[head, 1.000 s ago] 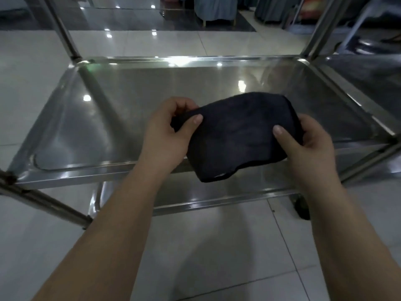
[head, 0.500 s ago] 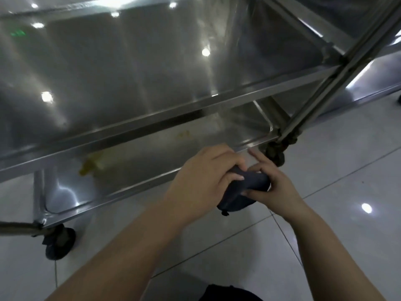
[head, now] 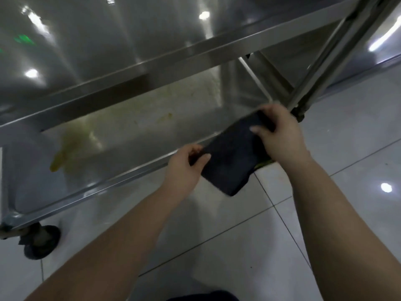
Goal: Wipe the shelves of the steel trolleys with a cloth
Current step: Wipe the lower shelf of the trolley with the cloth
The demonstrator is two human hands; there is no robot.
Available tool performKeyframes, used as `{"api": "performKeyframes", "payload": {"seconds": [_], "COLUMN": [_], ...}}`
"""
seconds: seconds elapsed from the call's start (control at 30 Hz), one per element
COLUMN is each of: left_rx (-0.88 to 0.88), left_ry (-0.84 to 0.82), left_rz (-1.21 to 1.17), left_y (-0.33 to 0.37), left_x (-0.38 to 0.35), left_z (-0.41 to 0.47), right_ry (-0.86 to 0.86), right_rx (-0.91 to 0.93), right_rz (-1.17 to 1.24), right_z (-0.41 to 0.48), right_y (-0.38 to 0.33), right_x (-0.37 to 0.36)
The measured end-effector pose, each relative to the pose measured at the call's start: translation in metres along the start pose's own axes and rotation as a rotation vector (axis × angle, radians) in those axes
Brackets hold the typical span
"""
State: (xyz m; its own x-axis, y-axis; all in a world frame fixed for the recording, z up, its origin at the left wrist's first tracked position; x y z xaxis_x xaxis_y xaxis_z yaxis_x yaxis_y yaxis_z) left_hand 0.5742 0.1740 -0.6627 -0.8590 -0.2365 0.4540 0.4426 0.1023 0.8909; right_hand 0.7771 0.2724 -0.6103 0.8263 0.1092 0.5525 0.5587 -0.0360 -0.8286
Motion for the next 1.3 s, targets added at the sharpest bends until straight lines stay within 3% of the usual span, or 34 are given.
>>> {"api": "performKeyframes", "payload": {"seconds": [0.07, 0.13, 0.17, 0.23, 0.3, 0.47, 0.67, 0.77, 0.97, 1.1, 1.23, 1.3], "left_rx": [0.069, 0.067, 0.022, -0.059, -0.039, -0.01, -0.083, -0.073, -0.029, -0.047, -0.04, -0.001], "left_ry": [0.103, 0.116, 0.115, 0.114, 0.06, -0.12, -0.074, -0.049, -0.04, 0.002, 0.064, 0.132], "left_rz": [-0.084, 0.021, 0.197, 0.55, 0.706, 0.977, 0.964, 0.968, 0.94, 0.925, 0.83, 0.758], "left_y": [-0.004, -0.013, -0.02, -0.041, -0.065, -0.1, -0.113, -0.113, -0.116, -0.112, -0.11, -0.11], "left_x": [-0.015, -0.026, -0.026, -0.018, -0.008, 0.0, 0.0, 0.001, 0.003, 0.003, 0.007, 0.009], "left_z": [0.032, 0.055, 0.061, 0.062, 0.058, 0.085, 0.099, 0.099, 0.1, 0.1, 0.1, 0.099], "right_ry": [0.115, 0.243, 0.22, 0.013, -0.202, -0.146, -0.011, -0.051, -0.248, -0.164, -0.045, -0.073], "right_rx": [0.112, 0.105, 0.021, -0.117, -0.095, -0.01, 0.071, 0.036, 0.12, -0.092, -0.098, 0.059], "right_rz": [-0.126, -0.485, -0.623, -0.681, -0.709, -0.84, -0.835, -0.925, -0.874, -0.949, -0.906, -0.865], "right_z": [0.044, 0.075, 0.083, 0.085, 0.076, 0.072, 0.105, 0.111, 0.144, 0.191, 0.175, 0.145], "right_y": [-0.021, -0.028, -0.025, -0.003, 0.026, 0.053, 0.049, 0.055, 0.069, 0.093, 0.069, 0.039], "right_x": [-0.012, -0.042, -0.061, -0.101, -0.136, -0.167, -0.158, -0.164, -0.133, -0.084, -0.135, -0.185]}}
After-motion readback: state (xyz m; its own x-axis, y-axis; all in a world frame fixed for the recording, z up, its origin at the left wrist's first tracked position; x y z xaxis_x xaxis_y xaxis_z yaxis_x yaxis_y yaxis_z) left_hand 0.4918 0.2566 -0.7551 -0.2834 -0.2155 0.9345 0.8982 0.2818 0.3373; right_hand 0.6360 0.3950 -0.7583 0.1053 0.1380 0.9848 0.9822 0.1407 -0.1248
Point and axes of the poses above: each hand's wrist, its own z-axis towards the middle knuckle, its own x-axis out of the back of the hand, y = z × x, the point moved 3 cm from there along z, towards the middle knuckle, and after that the axes turned 10 degrees about -x, right-handed, at the moved point
